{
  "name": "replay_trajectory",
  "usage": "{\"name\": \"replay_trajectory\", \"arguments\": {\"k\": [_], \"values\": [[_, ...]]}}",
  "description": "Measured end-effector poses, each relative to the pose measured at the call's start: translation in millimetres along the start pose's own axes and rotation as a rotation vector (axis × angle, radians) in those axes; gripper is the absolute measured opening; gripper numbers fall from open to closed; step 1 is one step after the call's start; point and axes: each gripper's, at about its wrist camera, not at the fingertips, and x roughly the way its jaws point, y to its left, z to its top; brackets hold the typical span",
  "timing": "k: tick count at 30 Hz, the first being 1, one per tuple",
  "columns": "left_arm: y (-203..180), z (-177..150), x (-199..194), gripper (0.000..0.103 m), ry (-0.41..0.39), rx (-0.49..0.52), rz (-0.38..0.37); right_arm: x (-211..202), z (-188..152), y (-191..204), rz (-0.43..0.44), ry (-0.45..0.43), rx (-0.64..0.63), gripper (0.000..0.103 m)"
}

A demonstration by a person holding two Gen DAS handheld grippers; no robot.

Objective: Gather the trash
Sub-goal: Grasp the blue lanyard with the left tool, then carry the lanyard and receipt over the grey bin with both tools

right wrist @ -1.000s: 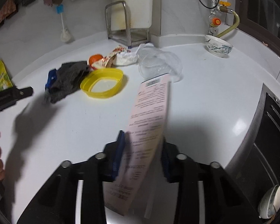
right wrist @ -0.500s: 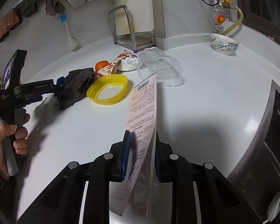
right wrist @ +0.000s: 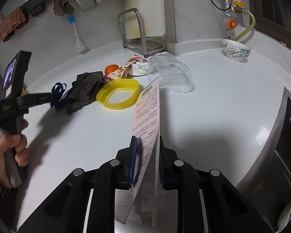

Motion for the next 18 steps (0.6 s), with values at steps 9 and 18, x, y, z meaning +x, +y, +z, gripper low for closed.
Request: {"name": "replay_trajectory", "arguments": {"k": [9, 18], "values": [[-2, -58, -73, 0.005, -0.036, 0.048, -0.08, -19, -16, 1, 0.065, 0.004, 0.059, 0.015], [-26, -115, -129, 0.005, -0.031, 0.118, -0.155, -44, -43, 24, 0.131, 0.007, 0.06, 0.011]]}}
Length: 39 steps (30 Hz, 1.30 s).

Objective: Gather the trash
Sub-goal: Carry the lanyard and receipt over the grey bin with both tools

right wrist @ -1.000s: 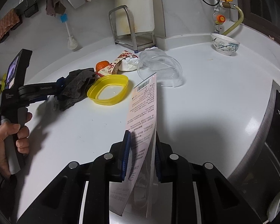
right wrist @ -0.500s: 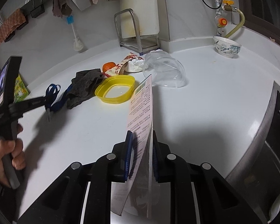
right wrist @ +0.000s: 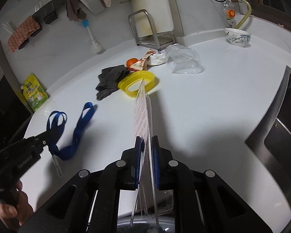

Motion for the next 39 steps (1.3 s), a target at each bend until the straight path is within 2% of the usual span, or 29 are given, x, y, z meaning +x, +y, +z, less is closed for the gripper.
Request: {"name": "replay_trajectory", "arguments": {"k": [10, 19, 29, 39], "values": [[-7, -22, -34, 0.005, -0.014, -0.026, -0.017, -20, -11, 17, 0.043, -0.029, -0.028, 0.009], [-17, -32, -71, 0.005, -0.057, -0.012, -0.043, -62, -24, 15, 0.053, -0.062, -0.016, 0.009], [-57, -70, -115, 0.005, -0.069, 0.034, -0.13, -120, -81, 2, 0.03, -0.064, -0.008, 0.009], [-99, -117, -144, 0.005, -0.063, 0.087, -0.167, -163, -145, -18, 0.023, -0.042, 0.046, 0.009]]}}
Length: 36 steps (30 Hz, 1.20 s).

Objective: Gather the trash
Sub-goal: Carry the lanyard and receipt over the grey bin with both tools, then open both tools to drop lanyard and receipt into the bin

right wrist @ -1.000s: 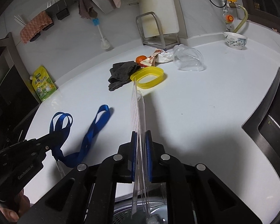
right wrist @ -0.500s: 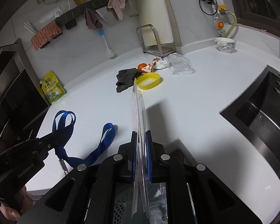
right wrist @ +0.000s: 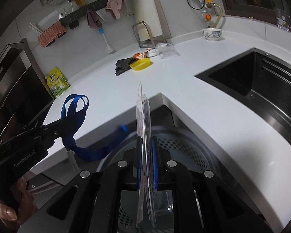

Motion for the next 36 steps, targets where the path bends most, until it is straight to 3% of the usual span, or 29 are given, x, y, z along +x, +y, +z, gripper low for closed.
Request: {"name": "replay_trajectory", "arguments": {"k": [10, 36], "values": [[-20, -34, 13, 0.005, 0.069, 0.031, 0.009, -2, -34, -13, -0.009, 0.071, 0.04, 0.009], [2, -73, 79, 0.006, 0.278, -0.005, 0.072, 64, -61, -22, -0.076, 0.245, 0.026, 0.009]]}}
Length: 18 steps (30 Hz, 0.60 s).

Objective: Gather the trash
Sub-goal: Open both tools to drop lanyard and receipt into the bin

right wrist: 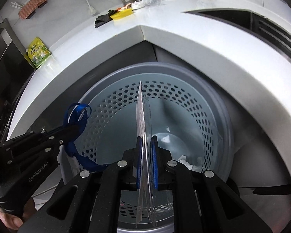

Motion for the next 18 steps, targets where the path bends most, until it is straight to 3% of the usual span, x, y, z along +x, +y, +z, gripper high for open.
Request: {"name": "replay_trajectory", "arguments": {"k": [12, 14, 16, 18], "values": [[5, -1, 9, 0.008, 0.03, -0.022, -0.003, 11, 3, -4, -0.011, 0.018, 0.013, 0.011], [8, 0, 9, 0.009, 0.032, -0.032, -0.002, 10, 3, -4, -0.014, 0.011, 0.017, 0.018], [9, 0, 8, 0.016, 0.028, -0.038, 0.004, 7, 3, -5, -0.015, -0.003, 0.019, 0.032], [11, -1, 6, 0.042, 0.019, -0.043, 0.014, 4, 3, -6, -0.02, -0.013, 0.019, 0.033]]}}
